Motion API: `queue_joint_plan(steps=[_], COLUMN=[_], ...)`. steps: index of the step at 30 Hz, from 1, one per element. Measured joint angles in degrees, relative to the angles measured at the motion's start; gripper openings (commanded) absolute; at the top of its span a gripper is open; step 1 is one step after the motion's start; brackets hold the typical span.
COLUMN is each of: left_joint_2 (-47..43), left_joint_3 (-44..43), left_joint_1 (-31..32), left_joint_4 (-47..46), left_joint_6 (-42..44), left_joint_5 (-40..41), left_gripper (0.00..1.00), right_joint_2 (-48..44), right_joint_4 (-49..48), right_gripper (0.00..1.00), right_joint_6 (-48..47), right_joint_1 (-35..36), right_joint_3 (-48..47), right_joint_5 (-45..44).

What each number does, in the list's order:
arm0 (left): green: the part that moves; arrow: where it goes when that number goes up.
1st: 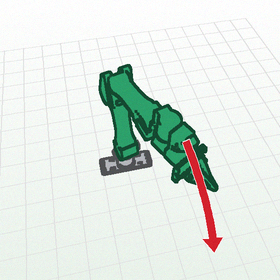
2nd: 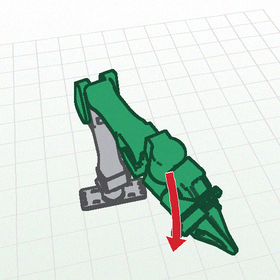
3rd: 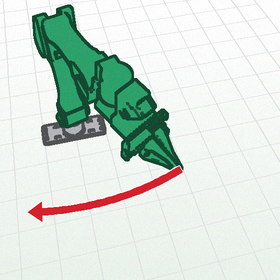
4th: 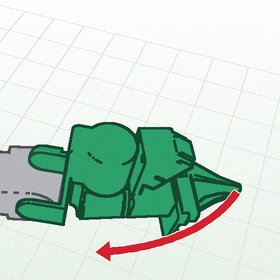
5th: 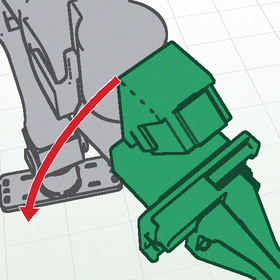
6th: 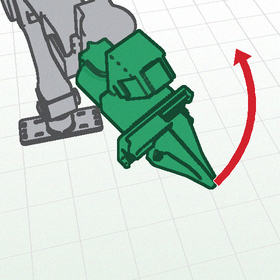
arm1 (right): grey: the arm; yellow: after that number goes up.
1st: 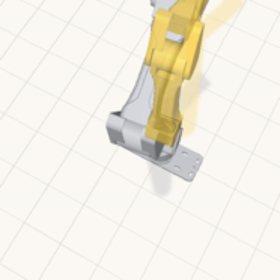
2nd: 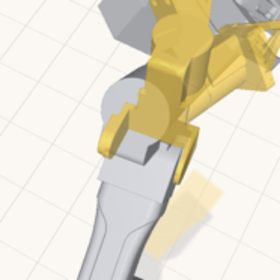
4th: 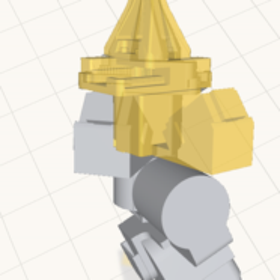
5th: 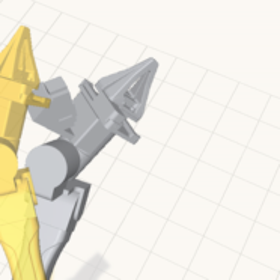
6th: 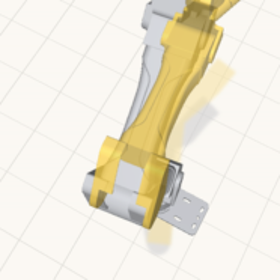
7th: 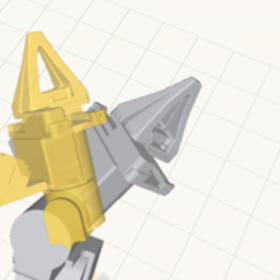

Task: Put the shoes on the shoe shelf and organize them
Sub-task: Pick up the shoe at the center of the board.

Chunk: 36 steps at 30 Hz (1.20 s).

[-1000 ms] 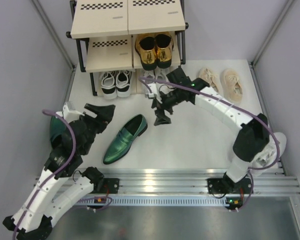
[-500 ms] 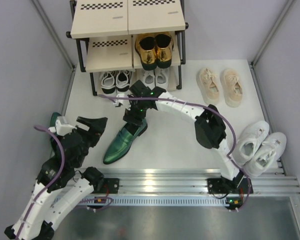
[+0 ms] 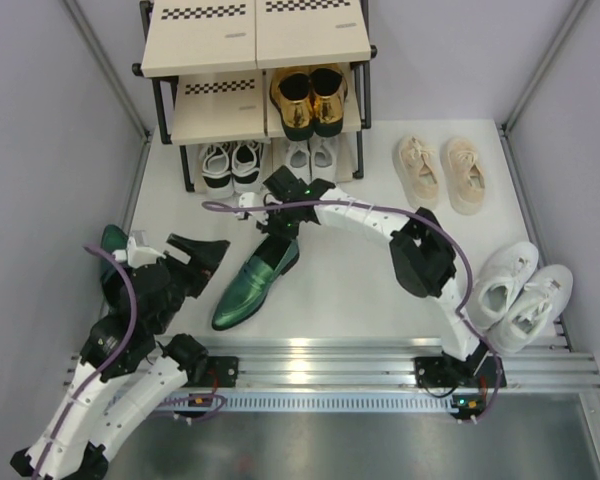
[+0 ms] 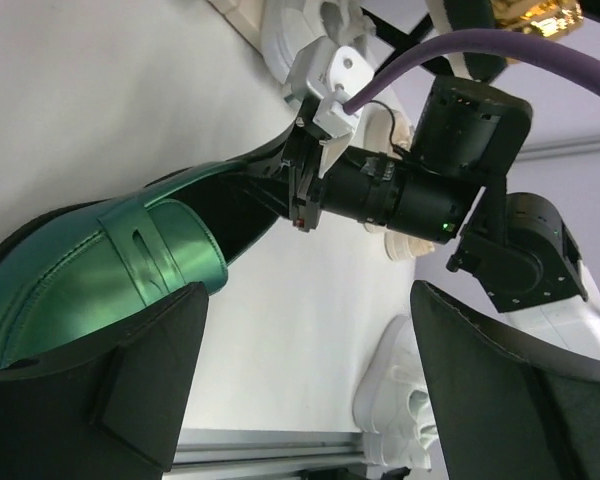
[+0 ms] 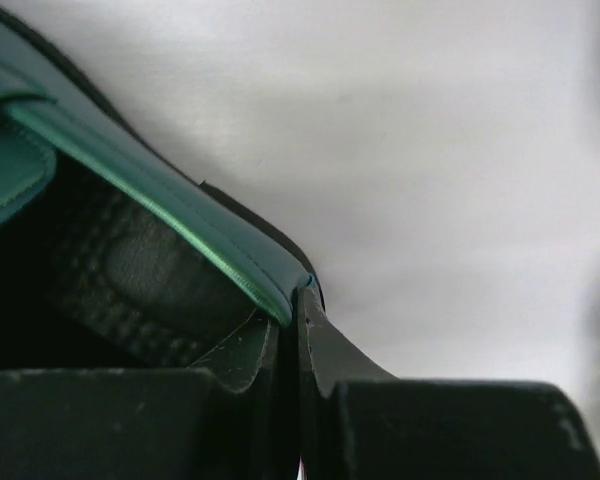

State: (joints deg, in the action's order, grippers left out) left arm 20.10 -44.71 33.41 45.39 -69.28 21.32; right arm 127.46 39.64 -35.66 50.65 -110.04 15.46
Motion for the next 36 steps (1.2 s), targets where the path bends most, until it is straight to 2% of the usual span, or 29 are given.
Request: queue_joint_plan(steps=[3,7,12,15,23,27,32,34,36], left_joint_2=[0.33,4.85,18.56,27.52,44.54,51.41,54.12,54.36,54.6], left_joint_3=[0.72,0.83,-0.74,-3.06,-4.61,-4.66,-5.27,-5.73,-5.86], left_joint_1=[0.0,0.0,0.0,0.0,1.68,3.85,5.14,5.14,5.14], left_joint_4=[-3.52,-11.47,-18.73,-22.51,-35.85,-43.91,-49.13,-50.45,-51.56], left_joint_6=[0.13,0.35,2.27,3.32,3.15,2.93,3.21,3.23,3.06], left_joint_5=[-3.06,-7.48,-12.41,-14.8,-17.81,-18.08,-17.14,-16.24,-15.47], left_gripper=[0.88,0.88,0.89,0.9,0.91,0.92,0.91,0.88,0.69], right_joint_2=[-5.33,-15.8,-30.03,-36.65,-43.8,-45.07,-45.86,-46.16,-46.71], right_joint_4=[-2.01,-1.07,0.15,0.46,2.12,1.86,1.95,1.97,1.88], right_gripper=[0.0,0.0,0.0,0.0,0.0,0.0,0.0,0.0,0.0], right_joint_6=[5.68,16.7,28.83,37.05,51.6,54.34,55.58,55.89,55.91], right_joint_1=[-1.95,-9.92,-25.16,-30.23,-33.77,-33.83,-33.83,-33.77,-33.44], right_joint_3=[7.87,21.92,36.15,40.79,43.39,44.78,47.01,47.52,47.76], right_joint_5=[1.66,5.86,4.07,0.96,0.68,1.38,2.01,2.16,2.21])
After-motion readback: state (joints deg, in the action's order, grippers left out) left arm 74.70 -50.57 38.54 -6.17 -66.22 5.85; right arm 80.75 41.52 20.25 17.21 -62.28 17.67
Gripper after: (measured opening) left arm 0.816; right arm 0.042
